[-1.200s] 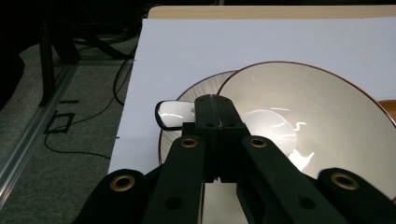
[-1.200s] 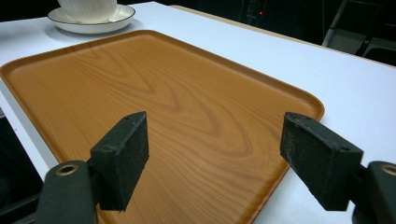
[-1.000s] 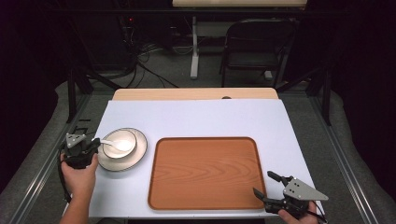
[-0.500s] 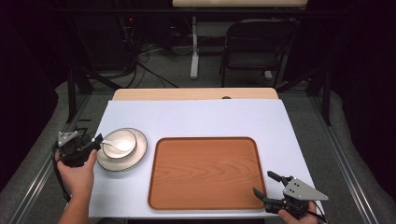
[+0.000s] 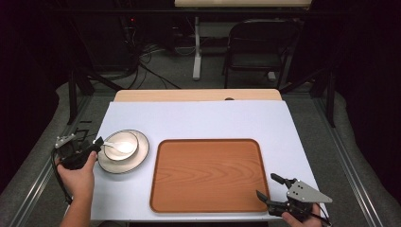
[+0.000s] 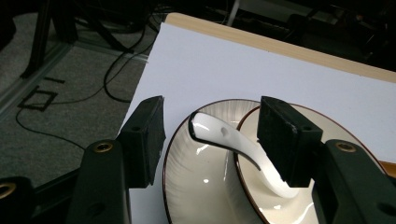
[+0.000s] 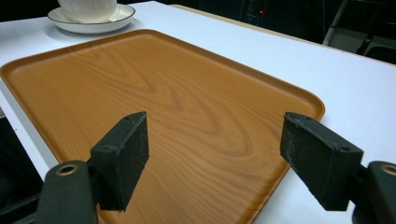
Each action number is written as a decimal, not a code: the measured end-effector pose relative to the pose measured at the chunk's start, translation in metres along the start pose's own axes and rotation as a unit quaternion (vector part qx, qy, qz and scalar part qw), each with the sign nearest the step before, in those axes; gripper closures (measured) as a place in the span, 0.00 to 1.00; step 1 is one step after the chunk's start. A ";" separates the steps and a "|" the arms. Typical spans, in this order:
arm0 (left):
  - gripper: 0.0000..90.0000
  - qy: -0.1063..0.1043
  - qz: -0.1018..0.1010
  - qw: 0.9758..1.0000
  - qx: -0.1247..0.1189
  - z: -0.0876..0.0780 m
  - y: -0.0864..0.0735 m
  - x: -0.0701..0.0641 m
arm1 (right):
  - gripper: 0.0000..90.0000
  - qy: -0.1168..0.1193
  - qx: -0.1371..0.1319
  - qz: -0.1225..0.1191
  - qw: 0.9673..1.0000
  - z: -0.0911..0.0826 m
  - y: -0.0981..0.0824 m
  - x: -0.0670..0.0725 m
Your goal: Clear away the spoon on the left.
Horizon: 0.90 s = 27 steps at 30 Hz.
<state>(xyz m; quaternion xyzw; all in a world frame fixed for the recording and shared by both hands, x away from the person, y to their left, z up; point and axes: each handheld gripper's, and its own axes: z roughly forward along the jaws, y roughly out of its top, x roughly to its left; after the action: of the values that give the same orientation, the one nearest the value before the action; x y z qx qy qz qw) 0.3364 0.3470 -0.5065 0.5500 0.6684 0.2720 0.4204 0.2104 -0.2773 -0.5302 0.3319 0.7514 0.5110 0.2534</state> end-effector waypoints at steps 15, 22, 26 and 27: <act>0.47 -0.029 -0.056 0.998 0.012 0.020 -0.012 0.002 | 0.26 0.000 0.000 0.000 1.000 0.000 0.000 0.000; 0.49 -0.035 -0.068 0.997 0.018 0.028 -0.015 -0.001 | 0.26 0.001 -0.001 0.000 1.000 0.000 0.000 0.000; 0.54 -0.042 -0.064 0.997 0.020 0.032 -0.017 -0.004 | 0.26 0.000 -0.001 -0.001 1.000 0.000 0.000 0.000; 0.55 -0.042 -0.061 0.997 0.021 0.032 -0.017 -0.004 | 0.26 0.000 -0.001 0.000 1.000 0.000 0.000 0.000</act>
<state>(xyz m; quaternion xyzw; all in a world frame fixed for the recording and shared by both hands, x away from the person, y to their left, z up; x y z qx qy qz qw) 0.3552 0.3356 -0.5358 0.5276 0.6882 0.2081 0.4525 0.2100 -0.2775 -0.5301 0.3311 0.7509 0.5120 0.2537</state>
